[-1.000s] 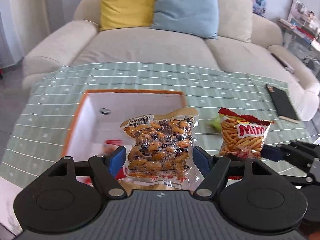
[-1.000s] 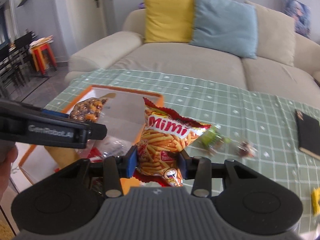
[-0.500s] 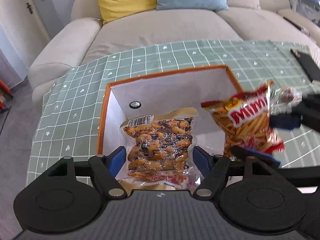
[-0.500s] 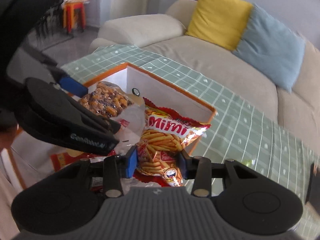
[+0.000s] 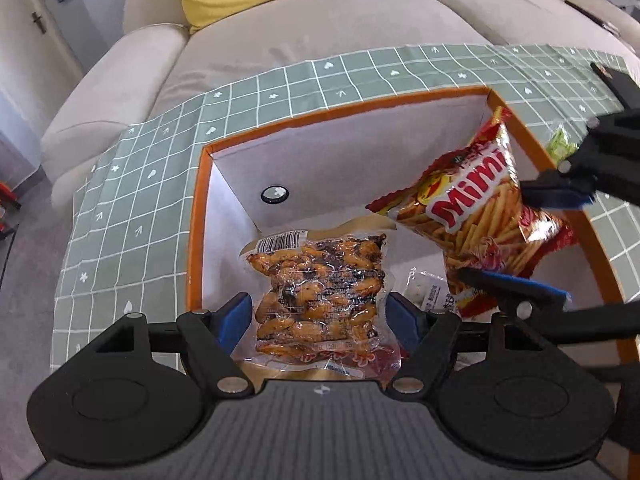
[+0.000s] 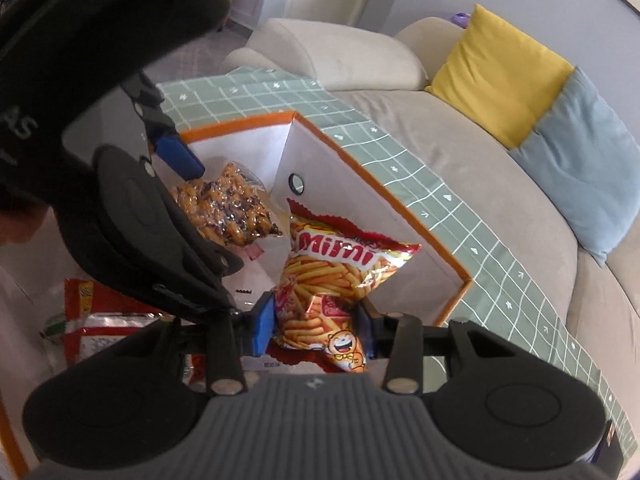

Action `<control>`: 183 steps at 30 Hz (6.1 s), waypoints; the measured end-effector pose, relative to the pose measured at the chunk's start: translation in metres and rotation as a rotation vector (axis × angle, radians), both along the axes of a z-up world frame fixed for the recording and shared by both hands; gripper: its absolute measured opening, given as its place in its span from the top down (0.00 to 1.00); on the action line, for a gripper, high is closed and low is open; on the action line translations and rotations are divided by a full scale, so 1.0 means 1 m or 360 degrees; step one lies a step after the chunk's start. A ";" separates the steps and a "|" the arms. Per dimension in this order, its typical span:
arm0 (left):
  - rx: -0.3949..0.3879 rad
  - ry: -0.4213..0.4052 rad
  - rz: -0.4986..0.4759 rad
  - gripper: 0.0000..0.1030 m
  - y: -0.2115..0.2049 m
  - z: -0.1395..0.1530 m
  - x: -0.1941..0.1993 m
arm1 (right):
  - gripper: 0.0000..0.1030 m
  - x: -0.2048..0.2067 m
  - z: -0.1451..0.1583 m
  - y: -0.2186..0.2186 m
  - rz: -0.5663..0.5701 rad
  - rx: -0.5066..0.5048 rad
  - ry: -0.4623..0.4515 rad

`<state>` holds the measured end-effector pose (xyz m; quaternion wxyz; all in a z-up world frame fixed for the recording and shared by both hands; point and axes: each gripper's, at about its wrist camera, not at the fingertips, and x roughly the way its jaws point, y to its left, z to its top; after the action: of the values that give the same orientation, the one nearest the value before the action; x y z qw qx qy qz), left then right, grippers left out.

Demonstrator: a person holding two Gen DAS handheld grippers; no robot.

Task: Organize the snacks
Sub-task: 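Open both tools to drop the packets into the box, then move both tools back over the remaining packets on the table, then grasp the green hawthorn packet with the left tool while the right tool grasps the clear brown-ball packet, then lift both packets and carry them over the orange box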

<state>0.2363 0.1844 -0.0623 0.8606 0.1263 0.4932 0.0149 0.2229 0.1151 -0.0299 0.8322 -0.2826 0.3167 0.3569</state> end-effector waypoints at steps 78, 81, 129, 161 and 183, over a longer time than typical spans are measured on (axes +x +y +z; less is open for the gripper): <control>-0.0152 -0.0350 -0.0160 0.19 -0.198 0.026 -0.087 | 0.28 -0.098 -0.007 -0.259 -0.1182 0.0479 0.0130; -0.0179 -0.0338 -0.0171 0.19 -0.202 0.022 -0.077 | 0.28 -0.090 -0.012 -0.265 -0.1183 0.0476 0.0111; -0.0070 -0.0007 -0.0533 0.16 -0.229 -0.057 0.111 | 0.80 0.091 -0.102 -0.273 -0.0984 0.0489 0.0316; -0.0125 0.0135 -0.0441 0.33 -0.232 -0.073 0.099 | 0.42 0.080 -0.093 -0.274 -0.0709 0.0299 0.0012; -0.0161 0.0107 -0.0418 0.42 -0.230 -0.067 0.090 | 0.57 0.113 -0.094 -0.251 -0.0659 0.0241 0.0058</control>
<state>0.3264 -0.0455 -0.1294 0.8434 0.1467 0.5011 -0.1269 0.3358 -0.1358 -0.1239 0.9006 -0.1416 0.3553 0.2063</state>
